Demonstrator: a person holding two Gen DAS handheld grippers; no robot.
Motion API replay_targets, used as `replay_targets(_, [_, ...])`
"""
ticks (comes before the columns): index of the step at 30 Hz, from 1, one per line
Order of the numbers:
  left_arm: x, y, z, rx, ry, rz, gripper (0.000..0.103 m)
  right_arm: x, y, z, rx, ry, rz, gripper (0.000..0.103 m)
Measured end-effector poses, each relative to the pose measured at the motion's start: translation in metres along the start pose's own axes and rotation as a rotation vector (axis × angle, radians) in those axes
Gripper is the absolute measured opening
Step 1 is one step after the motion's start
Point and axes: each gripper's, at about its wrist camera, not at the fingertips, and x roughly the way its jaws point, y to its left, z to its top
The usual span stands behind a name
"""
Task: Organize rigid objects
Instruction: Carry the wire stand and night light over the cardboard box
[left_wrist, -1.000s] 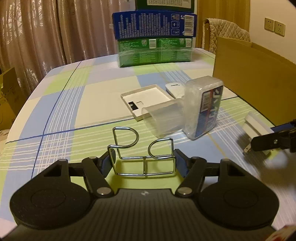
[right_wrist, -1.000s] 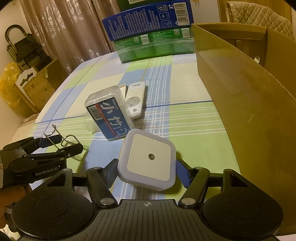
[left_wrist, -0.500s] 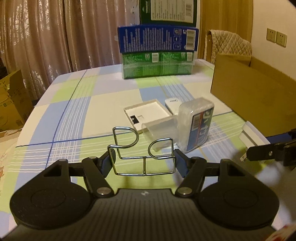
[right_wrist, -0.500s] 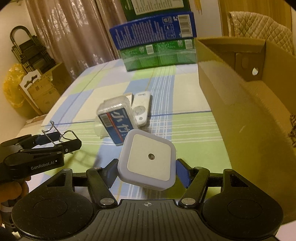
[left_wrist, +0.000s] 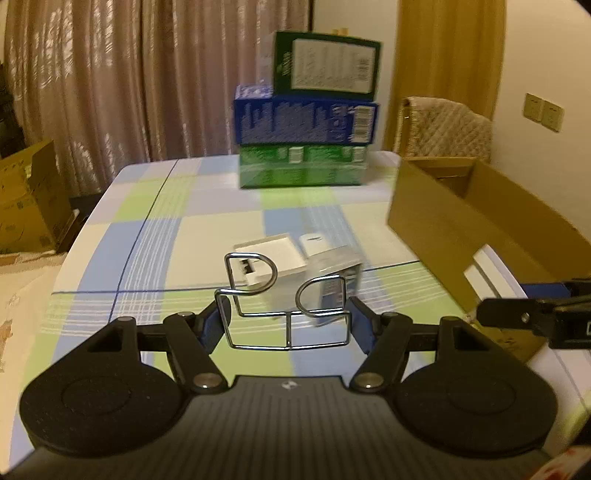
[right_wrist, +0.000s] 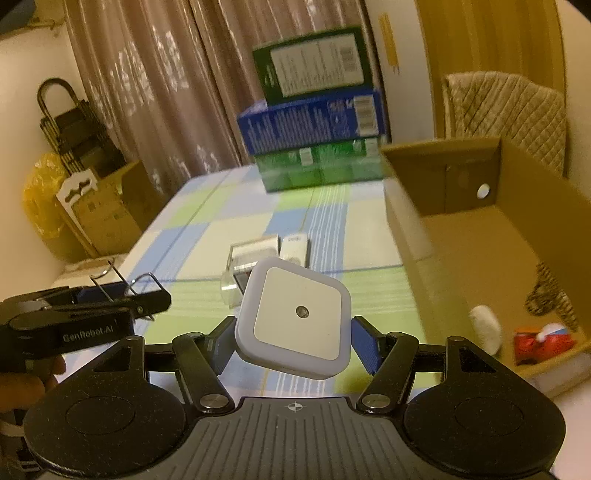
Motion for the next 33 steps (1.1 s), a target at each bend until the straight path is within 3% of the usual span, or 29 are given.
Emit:
replay_targets(8, [-0.028, -0.052, 0.023, 0.055, -0.039, -0.077, 0.064, -0.055, -0.022, 0.018, -0.006, -0.078, -0.046, 0.063])
replay_targets(15, [-0.034, -0.107, 0.050, 0.121, -0.076, -0.157, 0.064, -0.085, -0.070, 0.031, -0.002, -0.095, -0.142, 0.063])
replay_targets(22, [-0.018, -0.163, 0.073, 0.177, -0.070, -0.242, 0.064, -0.094, -0.118, 0.038, 0.001, -0.084, -0.216, 0.063])
replay_targets(33, [0.030, -0.222, 0.088, 0.244, -0.015, -0.316, 0.064, -0.084, -0.172, 0.043, -0.012, -0.051, -0.242, 0.063])
